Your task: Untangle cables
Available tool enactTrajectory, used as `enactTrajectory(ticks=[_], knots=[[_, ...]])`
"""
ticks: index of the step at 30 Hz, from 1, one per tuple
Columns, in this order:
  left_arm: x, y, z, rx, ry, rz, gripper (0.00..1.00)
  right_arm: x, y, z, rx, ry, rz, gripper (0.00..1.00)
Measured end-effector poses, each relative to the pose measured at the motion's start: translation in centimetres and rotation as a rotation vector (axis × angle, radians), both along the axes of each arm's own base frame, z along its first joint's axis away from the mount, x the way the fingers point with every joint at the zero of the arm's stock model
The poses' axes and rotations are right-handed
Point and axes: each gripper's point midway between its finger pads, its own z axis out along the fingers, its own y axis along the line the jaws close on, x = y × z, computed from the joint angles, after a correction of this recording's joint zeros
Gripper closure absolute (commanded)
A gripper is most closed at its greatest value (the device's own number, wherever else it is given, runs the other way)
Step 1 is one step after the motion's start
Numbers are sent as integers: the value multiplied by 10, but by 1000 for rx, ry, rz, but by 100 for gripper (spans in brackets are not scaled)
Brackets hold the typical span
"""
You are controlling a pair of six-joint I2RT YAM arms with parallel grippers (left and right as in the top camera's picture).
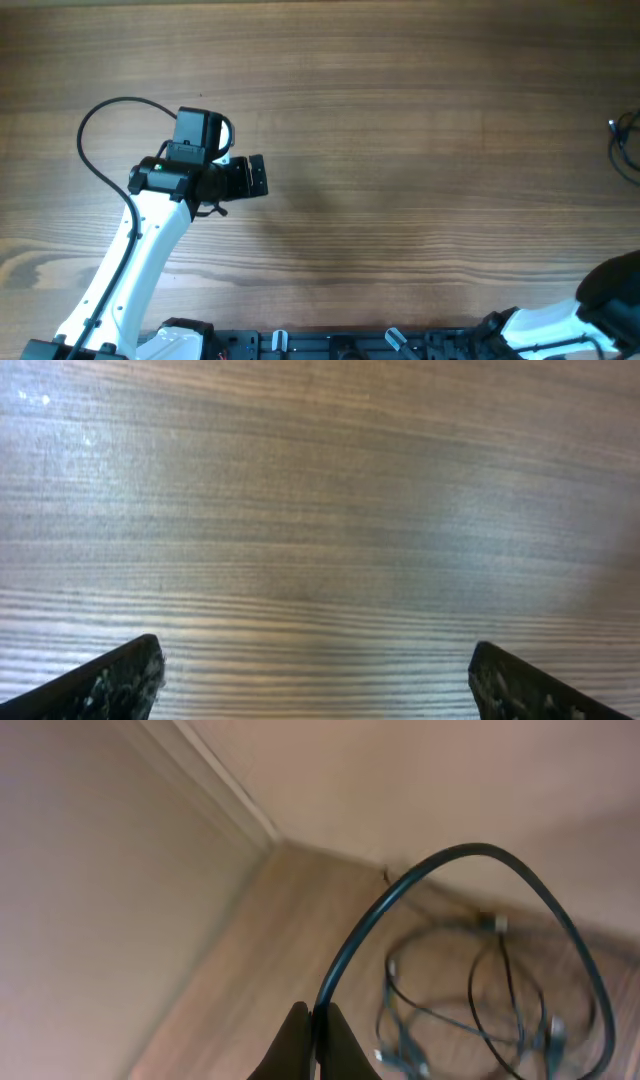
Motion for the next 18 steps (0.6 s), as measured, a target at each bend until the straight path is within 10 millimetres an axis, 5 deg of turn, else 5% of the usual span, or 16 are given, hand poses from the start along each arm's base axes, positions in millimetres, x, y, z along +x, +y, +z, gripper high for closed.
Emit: enactTrajectory(ticks=[1,2,3,10,18], knots=[[-2,0,-1,2,9,0,0,-5,-1,-14,50,18,2,60],[-3,1,-1,3,14,0,0,-10,-3,-23,89,31,-3,21],[-4,1,-2,4,19,0,0,-16,-3,-35,131,53,-7,0],[-7,1,-2,5,29,0,0,-39,14,-80,345,146,-25,0],[-11,1,-4,5,47,-1,0,-11,74,-77,531,66,219,0]])
